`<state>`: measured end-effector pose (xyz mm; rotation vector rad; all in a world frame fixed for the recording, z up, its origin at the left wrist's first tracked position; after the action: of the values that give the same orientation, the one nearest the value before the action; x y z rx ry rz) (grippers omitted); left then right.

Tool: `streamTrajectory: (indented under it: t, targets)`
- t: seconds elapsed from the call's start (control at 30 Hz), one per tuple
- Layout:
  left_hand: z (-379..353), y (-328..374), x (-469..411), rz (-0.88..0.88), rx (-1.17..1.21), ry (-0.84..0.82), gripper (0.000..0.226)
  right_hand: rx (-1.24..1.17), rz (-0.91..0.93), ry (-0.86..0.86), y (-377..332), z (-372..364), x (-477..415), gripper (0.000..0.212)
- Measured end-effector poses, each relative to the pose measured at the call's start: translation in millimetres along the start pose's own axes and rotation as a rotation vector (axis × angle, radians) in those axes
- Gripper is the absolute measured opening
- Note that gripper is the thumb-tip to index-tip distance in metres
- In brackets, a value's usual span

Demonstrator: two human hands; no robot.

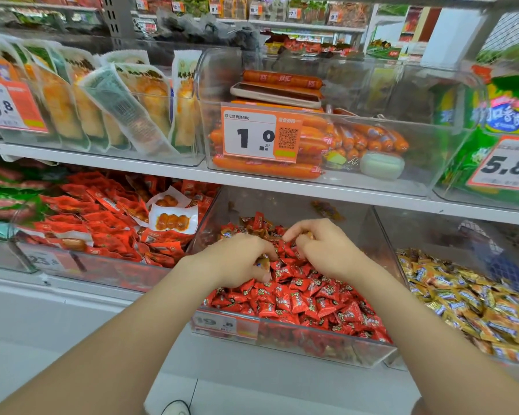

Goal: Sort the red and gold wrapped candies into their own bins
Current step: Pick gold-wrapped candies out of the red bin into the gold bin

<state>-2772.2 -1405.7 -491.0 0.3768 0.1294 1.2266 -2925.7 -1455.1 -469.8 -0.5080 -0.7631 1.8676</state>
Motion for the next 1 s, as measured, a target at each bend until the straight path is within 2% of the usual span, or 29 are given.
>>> streamTrajectory:
  t: [0.1,0.27,0.4,0.6,0.67,0.8,0.93,1.0]
  targets:
    - [0.4,-3.4,-4.8,0.017,-0.101,0.006,0.048,0.009,-0.036,0.061,0.1,3.3,-2.6,0.03]
    - [-6.5,-7.0,-12.4,0.067,-0.226,0.022,0.037,-0.013,-0.04,0.03,3.0,-4.2,-8.1,0.032]
    - [2.4,-12.3,-6.5,0.059,-0.087,0.076,0.031,0.039,0.001,-0.054,6.1,-12.6,-9.4,0.03]
    - [15.8,-24.6,15.1,0.08,0.115,0.165,0.027,0.32,0.074,0.065,-7.3,-15.2,-23.5,0.023]
    - [18.2,-29.7,16.7,0.103,0.138,0.21,0.022,0.471,0.125,0.007,-17.9,-28.8,-27.4,0.022]
    - [15.0,-33.3,16.2,0.114,0.146,0.236,0.006,0.722,0.081,-0.177,-18.4,-54.7,-37.8,0.055]
    - [14.0,-31.3,12.0,0.152,0.098,0.265,0.004,0.705,0.039,-0.215,-14.7,-63.8,-48.4,0.054]
    - [13.4,-31.5,8.5,0.164,0.065,0.271,0.018,0.614,0.045,-0.218,-12.0,-63.1,-54.8,0.043]
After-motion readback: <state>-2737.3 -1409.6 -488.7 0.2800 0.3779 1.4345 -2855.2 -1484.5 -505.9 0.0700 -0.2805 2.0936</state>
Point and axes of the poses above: each hand's wrist, its own x-axis away from the middle knuckle, its own z-axis out of the back of the hand, y = z × x, the point moved 7 cm from there along -x, towards the middle knuckle, and after that the axes turned 4 degrees about -z, right-handed, at the moved point
